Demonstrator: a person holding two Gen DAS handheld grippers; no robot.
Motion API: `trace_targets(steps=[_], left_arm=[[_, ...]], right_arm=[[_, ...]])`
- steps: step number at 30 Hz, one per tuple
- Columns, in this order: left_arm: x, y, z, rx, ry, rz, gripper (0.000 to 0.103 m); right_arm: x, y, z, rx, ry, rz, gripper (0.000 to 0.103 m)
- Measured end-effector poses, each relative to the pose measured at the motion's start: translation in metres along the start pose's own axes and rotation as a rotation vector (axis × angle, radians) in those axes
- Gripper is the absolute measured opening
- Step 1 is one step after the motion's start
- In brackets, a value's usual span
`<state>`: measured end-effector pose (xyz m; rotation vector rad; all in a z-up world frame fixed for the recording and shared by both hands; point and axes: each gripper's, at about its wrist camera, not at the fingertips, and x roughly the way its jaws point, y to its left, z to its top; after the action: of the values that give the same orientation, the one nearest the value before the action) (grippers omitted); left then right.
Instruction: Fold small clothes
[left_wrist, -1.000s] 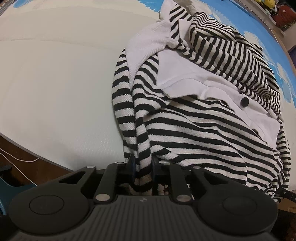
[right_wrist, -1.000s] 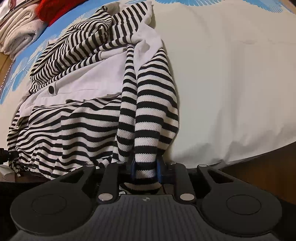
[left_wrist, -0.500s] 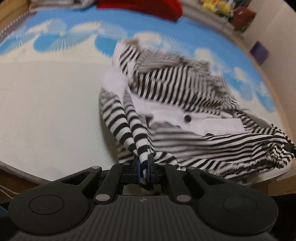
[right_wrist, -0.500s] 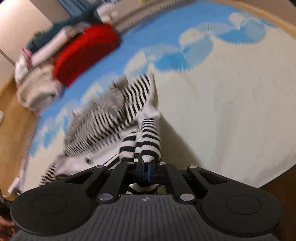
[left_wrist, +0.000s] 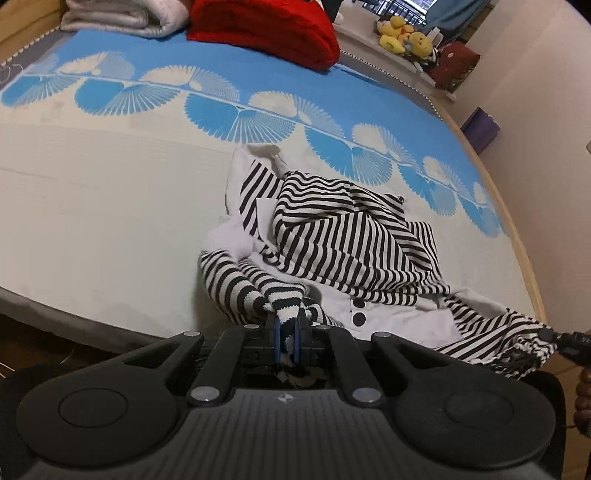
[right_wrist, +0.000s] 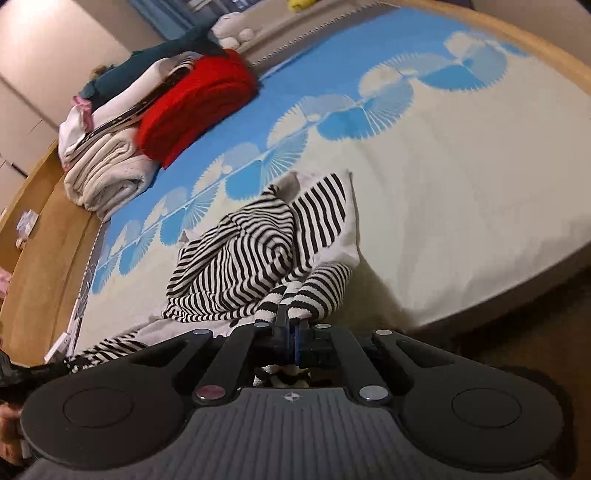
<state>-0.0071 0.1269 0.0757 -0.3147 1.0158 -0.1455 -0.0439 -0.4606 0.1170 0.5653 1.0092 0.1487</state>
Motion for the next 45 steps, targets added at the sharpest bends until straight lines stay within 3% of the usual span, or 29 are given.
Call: trace_targets(steps=[6,11,16,18,20,21,23,25,28,29,34,37,41,42,43,44,45], left_arm=[[0.039,0.01,0.04,-0.033,-0.006,0.006,0.007],[0.096,0.018,0.102,-0.033,-0.021,0.012,0.007],[0.174,0.036,0.159,-0.094,-0.002,0.031,0.008],[0.203,0.054,0.171,-0.205,0.021,0.007,0.014],[0.22,0.07,0.176,-0.349,0.083,-0.028,0.031],[0.22,0.072,0.179,-0.371,0.084,-0.06,0.035],[0.212,0.067,0.184,-0.341,0.038,-0.111,0.051],[0.209,0.058,0.186,-0.28,0.023,-0.126,0.055],[0.214,0.044,0.179,-0.189,0.068,-0.101,0.055],[0.216,0.04,0.175,-0.154,0.081,-0.08,0.055],[0.234,0.027,0.156,-0.059,0.167,0.002,0.055],[0.244,0.024,0.15,-0.042,0.196,0.036,0.055],[0.253,0.019,0.15,-0.028,0.194,0.078,0.053],[0.255,0.018,0.151,-0.023,0.194,0.084,0.05],[0.256,0.016,0.151,-0.014,0.191,0.088,0.035],[0.257,0.014,0.151,-0.006,0.188,0.089,0.023],[0.258,0.013,0.152,0.002,0.179,0.093,0.023]], right_arm=[[0.035,0.002,0.026,0.01,-0.013,-0.017,0.001],[0.09,0.016,0.082,-0.066,-0.057,-0.042,0.001],[0.169,0.022,0.144,-0.052,-0.087,-0.069,0.001],[0.202,0.018,0.162,-0.034,-0.11,-0.09,0.001],[0.227,0.011,0.171,0.007,-0.112,-0.126,0.008],[0.237,0.009,0.173,0.016,-0.106,-0.149,0.01],[0.248,0.008,0.174,0.019,-0.083,-0.193,0.015],[0.241,0.012,0.176,-0.01,-0.11,-0.161,0.02],[0.23,0.018,0.172,-0.071,-0.163,-0.154,0.045],[0.231,0.019,0.168,-0.082,-0.153,-0.144,0.046],[0.262,0.019,0.136,-0.127,0.037,-0.086,0.046],[0.278,0.026,0.116,-0.171,0.093,-0.121,0.047],[0.293,0.03,0.115,-0.168,0.124,-0.141,0.047],[0.296,0.031,0.116,-0.163,0.129,-0.152,0.047],[0.3,0.031,0.115,-0.158,0.135,-0.163,0.047],[0.303,0.032,0.116,-0.155,0.137,-0.172,0.041],[0.306,0.033,0.117,-0.154,0.132,-0.184,0.03]])
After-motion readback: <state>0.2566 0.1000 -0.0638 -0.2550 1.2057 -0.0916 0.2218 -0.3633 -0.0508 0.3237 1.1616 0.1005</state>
